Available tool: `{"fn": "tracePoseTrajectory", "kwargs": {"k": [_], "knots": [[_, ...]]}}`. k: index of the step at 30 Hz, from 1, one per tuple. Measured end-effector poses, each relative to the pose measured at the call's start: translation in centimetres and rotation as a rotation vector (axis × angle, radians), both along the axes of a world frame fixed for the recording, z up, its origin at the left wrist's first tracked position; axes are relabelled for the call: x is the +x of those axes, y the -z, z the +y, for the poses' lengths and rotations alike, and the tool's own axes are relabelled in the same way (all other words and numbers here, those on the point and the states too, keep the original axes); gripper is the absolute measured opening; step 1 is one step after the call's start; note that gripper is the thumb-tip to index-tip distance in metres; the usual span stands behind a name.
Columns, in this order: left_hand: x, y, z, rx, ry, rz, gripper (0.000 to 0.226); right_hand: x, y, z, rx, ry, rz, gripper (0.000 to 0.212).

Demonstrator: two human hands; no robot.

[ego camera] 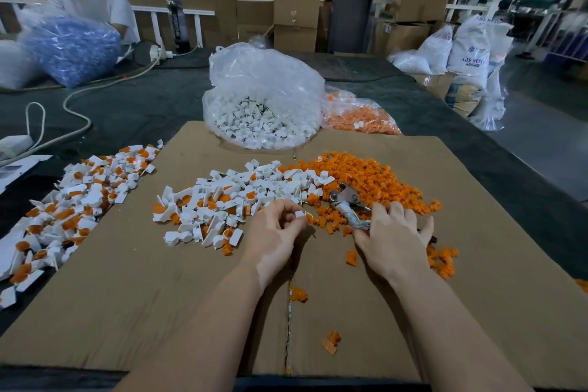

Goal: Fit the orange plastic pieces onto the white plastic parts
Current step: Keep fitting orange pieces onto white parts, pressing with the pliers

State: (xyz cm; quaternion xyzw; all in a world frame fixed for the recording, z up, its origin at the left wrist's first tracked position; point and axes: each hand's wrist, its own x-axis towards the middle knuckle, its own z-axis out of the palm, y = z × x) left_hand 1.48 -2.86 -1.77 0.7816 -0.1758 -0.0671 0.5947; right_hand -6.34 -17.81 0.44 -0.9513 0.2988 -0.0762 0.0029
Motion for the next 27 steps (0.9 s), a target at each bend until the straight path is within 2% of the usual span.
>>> {"fn": "tracePoseTrajectory", "kwargs": {"k": [3, 5, 7, 11, 15, 21, 27], "knots": [[0.2, 0.0, 0.1, -0.025, 0.005, 0.007, 0.014, 0.0, -0.5, 0.3, -0.099, -0.038, -0.024, 0.033], [0.2, 0.0, 0.2, -0.079, 0.011, 0.035, 0.012, 0.0, -1.1, 0.7, -0.094, -0.08, -0.061, 0.032], [0.1, -0.2, 0.2, -0.163, 0.006, 0.081, 0.011, 0.1, -1.7, 1.1, 0.056, -0.164, -0.096, 0.033], [0.3, -0.8, 0.3, -0.263, -0.026, 0.214, 0.009, 0.2, -3.1, 2.0, 0.529, -0.319, -0.068, 0.031], [0.5, -1.4, 0.9, -0.302, -0.05, 0.26, 0.007, -0.1, -4.0, 2.7, 0.748, -0.348, -0.019, 0.035], [0.8, -2.0, 1.8, -0.304, -0.068, 0.276, 0.011, 0.0, -4.8, 3.3, 0.918, -0.392, 0.083, 0.03], [0.6, -2.0, 1.8, -0.335, -0.1, 0.32, 0.008, 0.2, -4.9, 3.4, 0.874, -0.464, 0.123, 0.03]]}}
